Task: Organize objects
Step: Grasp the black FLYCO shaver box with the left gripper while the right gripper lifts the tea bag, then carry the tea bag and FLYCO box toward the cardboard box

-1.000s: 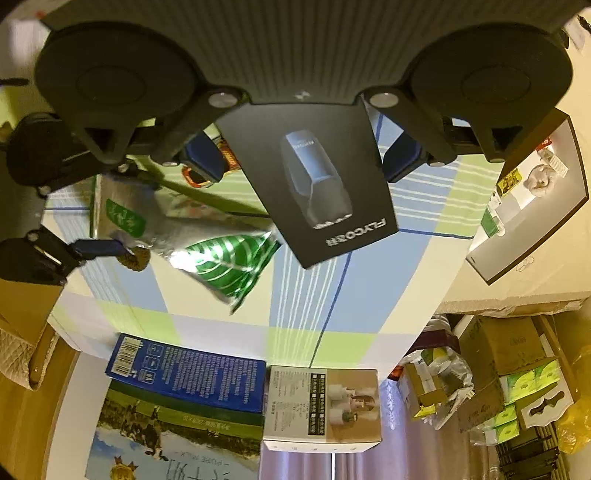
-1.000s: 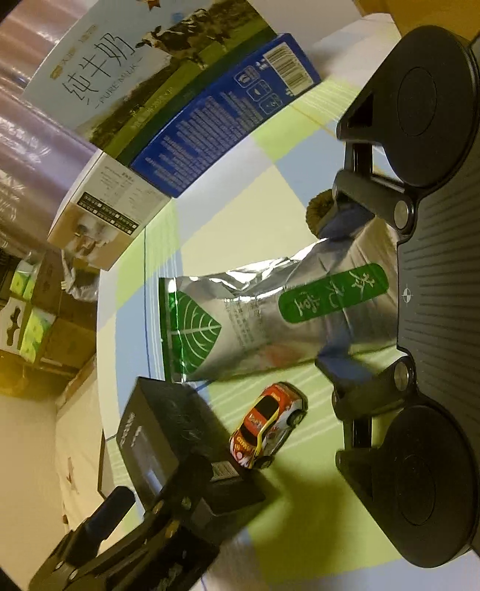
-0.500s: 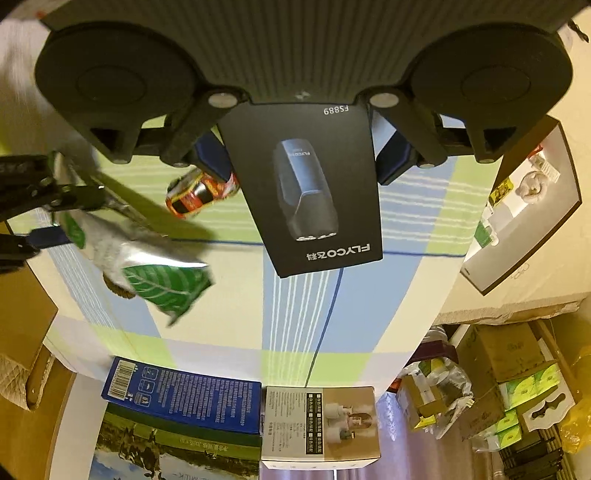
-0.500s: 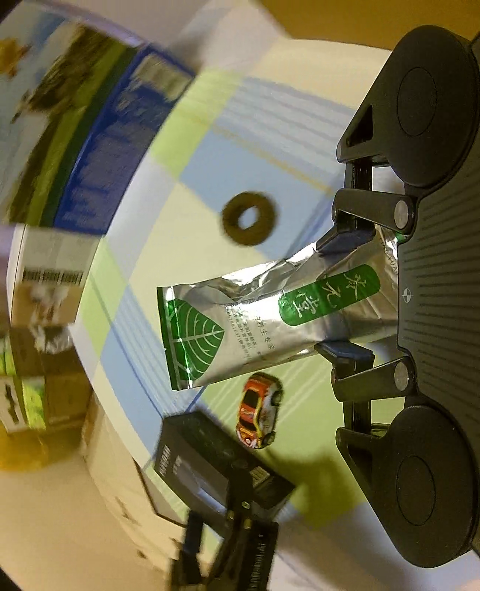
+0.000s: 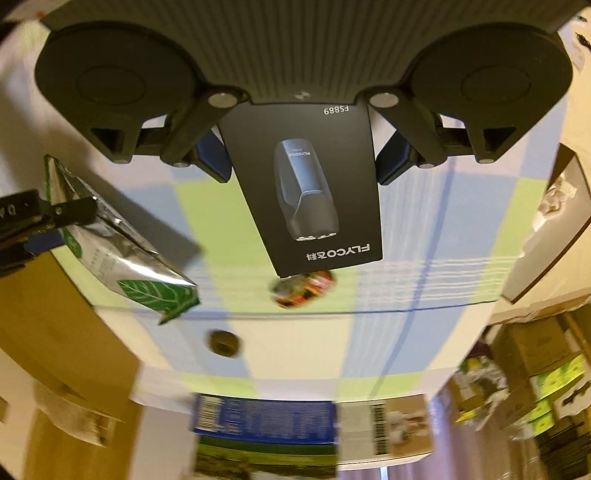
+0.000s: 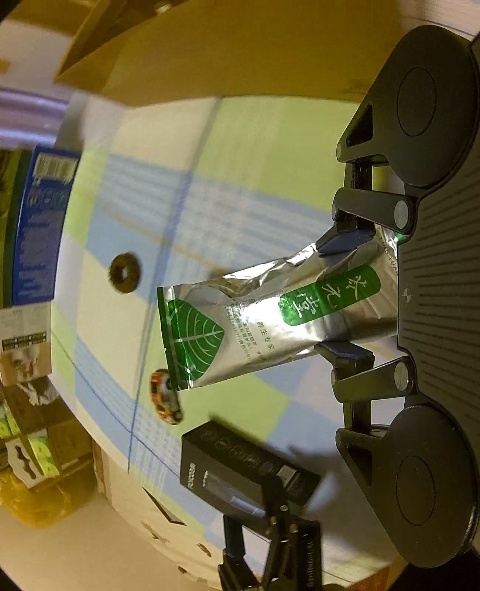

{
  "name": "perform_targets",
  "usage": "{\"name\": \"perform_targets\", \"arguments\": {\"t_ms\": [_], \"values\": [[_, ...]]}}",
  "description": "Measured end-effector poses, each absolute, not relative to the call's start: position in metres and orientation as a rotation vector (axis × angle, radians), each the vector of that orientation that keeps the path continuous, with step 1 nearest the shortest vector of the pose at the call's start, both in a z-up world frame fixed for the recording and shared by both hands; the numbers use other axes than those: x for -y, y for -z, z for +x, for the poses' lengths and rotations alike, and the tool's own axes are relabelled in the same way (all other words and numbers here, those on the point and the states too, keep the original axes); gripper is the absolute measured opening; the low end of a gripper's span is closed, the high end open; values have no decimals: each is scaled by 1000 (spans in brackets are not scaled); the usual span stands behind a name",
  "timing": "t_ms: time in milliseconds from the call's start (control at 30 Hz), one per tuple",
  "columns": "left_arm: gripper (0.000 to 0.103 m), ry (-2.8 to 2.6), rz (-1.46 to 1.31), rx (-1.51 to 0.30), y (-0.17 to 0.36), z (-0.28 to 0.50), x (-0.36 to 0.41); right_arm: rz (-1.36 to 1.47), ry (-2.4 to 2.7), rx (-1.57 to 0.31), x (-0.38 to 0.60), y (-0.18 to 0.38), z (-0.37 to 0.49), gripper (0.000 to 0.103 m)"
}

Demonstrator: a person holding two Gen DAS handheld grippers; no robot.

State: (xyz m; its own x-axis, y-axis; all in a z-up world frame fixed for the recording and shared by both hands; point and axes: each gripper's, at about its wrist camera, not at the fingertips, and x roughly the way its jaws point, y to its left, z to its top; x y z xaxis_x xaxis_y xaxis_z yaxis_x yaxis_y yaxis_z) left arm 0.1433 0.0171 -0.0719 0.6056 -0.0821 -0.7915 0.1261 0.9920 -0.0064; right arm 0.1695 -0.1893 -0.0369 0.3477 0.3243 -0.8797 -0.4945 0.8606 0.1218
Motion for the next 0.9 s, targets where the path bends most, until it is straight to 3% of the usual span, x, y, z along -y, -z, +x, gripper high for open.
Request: {"name": "perform_targets", "arguments": {"t_ms": [67,200,267,900], "values": [[82,158,66,-905,72,132,-7,-144,-542,-1099,200,36,155,50],[83,183,84,-901,74,123,4,-119,-586,-1082,208,38,151,68],[83,180,74,-913,77,126,4,-152,-596,-1057,209,39,152,70],[86,162,3,-935,79,145,-7,-202,-687,-1093,179,66,185,80]]}}
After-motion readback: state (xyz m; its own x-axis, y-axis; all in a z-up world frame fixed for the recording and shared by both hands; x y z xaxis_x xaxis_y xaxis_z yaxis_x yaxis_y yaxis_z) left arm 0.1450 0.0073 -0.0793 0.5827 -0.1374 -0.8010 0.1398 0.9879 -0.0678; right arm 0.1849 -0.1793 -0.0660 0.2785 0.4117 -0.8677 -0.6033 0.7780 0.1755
